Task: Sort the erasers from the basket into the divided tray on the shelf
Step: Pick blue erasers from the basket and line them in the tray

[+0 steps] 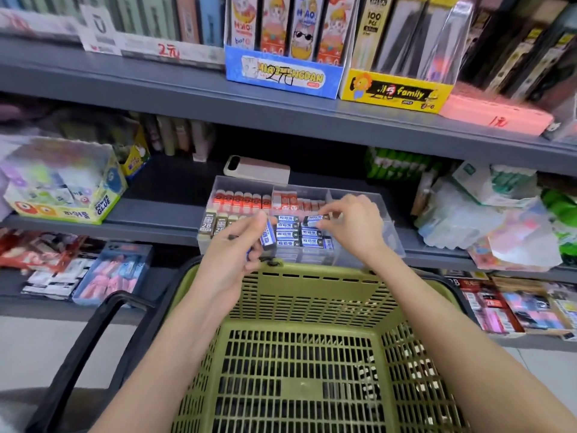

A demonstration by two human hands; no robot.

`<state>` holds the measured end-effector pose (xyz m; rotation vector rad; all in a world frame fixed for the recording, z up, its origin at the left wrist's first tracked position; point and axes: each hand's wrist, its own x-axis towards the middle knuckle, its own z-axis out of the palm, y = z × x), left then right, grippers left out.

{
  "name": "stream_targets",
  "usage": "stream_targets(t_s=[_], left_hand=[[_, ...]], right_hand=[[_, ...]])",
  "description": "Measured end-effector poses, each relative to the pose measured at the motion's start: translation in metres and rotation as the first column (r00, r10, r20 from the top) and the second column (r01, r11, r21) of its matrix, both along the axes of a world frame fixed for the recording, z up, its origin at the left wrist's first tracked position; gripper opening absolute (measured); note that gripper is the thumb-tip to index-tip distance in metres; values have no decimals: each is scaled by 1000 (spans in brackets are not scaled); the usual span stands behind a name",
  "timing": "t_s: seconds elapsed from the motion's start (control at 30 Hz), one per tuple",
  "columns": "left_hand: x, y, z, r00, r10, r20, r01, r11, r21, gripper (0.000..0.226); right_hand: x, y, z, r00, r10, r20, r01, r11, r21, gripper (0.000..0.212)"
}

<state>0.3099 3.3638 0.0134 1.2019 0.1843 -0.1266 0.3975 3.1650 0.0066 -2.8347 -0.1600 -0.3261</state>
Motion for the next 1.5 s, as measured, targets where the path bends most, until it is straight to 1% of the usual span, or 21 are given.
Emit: stream_targets(t_s=[0.07, 0.23, 0.33, 0.43, 0.47, 0.5, 0.53, 0.6, 0.63, 0.7, 0.9, 1.03, 1.1, 1.17, 1.2, 1.23, 1.33, 1.37, 1.43, 1.47, 1.5], left_hand=[[3, 0, -2, 1000, 8, 22, -8, 1000, -1, 26], [5, 1, -18, 997, 7, 72, -12, 998, 62, 34], [5, 0, -21, 996, -12, 92, 4, 996, 87, 31], [4, -1, -23, 996, -15, 91, 3, 991, 130, 32], [4, -1, -23, 996, -14, 87, 2, 990, 140, 32], [3, -1, -24, 996, -13, 86, 1, 990, 142, 32], [3, -1, -24, 996, -11, 88, -1, 990, 141, 31], [2, 0, -24, 995, -10, 96, -4, 990, 142, 28], [2, 0, -24, 995, -13, 103, -2, 990, 142, 28], [2, -2, -25, 992, -36, 119, 19, 990, 140, 27], [-2, -4, -26, 973, -134, 186, 122, 990, 76, 15], [-2, -7, -29, 963, -201, 178, 174, 972, 157, 23], [-3, -9, -29, 959, -225, 172, 214, 974, 78, 23], [-4, -10, -29, 961, -234, 148, 249, 964, -94, 24], [-4, -10, -28, 961, -244, 133, 264, 950, -165, 24], [-3, -10, -27, 957, -262, 121, 282, 937, -207, 23], [-4, -12, -26, 943, -318, 95, 332, 908, -256, 22], [-5, -13, -26, 943, -321, 91, 334, 905, -264, 23], [-4, -11, -27, 951, -297, 80, 308, 907, -288, 29], [-3, -9, -27, 958, -277, 69, 284, 903, -323, 31], [-2, -6, -26, 965, -257, 58, 260, 887, -382, 31]], right_hand=[[6, 3, -5, 1000, 18, 21, -17, 998, -64, 20], [9, 5, -13, 990, 90, 112, -81, 994, -78, 13], [9, 7, -12, 991, 84, 109, -74, 993, -91, 6], [3, 9, -6, 993, 54, 101, -38, 988, -151, 9], [-2, 9, -4, 991, 57, 118, -42, 991, -126, 12], [-9, 10, 0, 990, 71, 123, -68, 997, -28, 14], [-17, 11, 5, 988, 113, 104, -127, 981, 148, 13], [-38, 19, 16, 962, 274, 14, -244, 829, 502, 8], [-47, 25, 19, 940, 339, -32, -254, 760, 598, 9], [-59, 33, 20, 913, 397, -96, -236, 706, 667, 12], [-59, 21, 34, 901, 404, -160, -136, 612, 779, 10], [-60, 15, 41, 846, 493, -202, -165, 602, 781, 9], [-63, 17, 42, 817, 550, -175, -167, 515, 841, 15], [-65, 19, 41, 789, 600, -133, -153, 401, 903, 22], [-66, 20, 40, 784, 610, -112, -155, 368, 917, 23], [-67, 22, 38, 790, 606, -93, -170, 363, 916, 23], [-69, 29, 30, 839, 541, -64, -219, 442, 870, 19], [-68, 30, 29, 847, 529, -49, -219, 432, 875, 16], [-63, 25, 30, 871, 492, -7, -192, 354, 915, 13], [-58, 20, 32, 891, 454, 0, -172, 338, 925, 12], [-51, 13, 33, 914, 405, -14, -150, 369, 917, 11]])
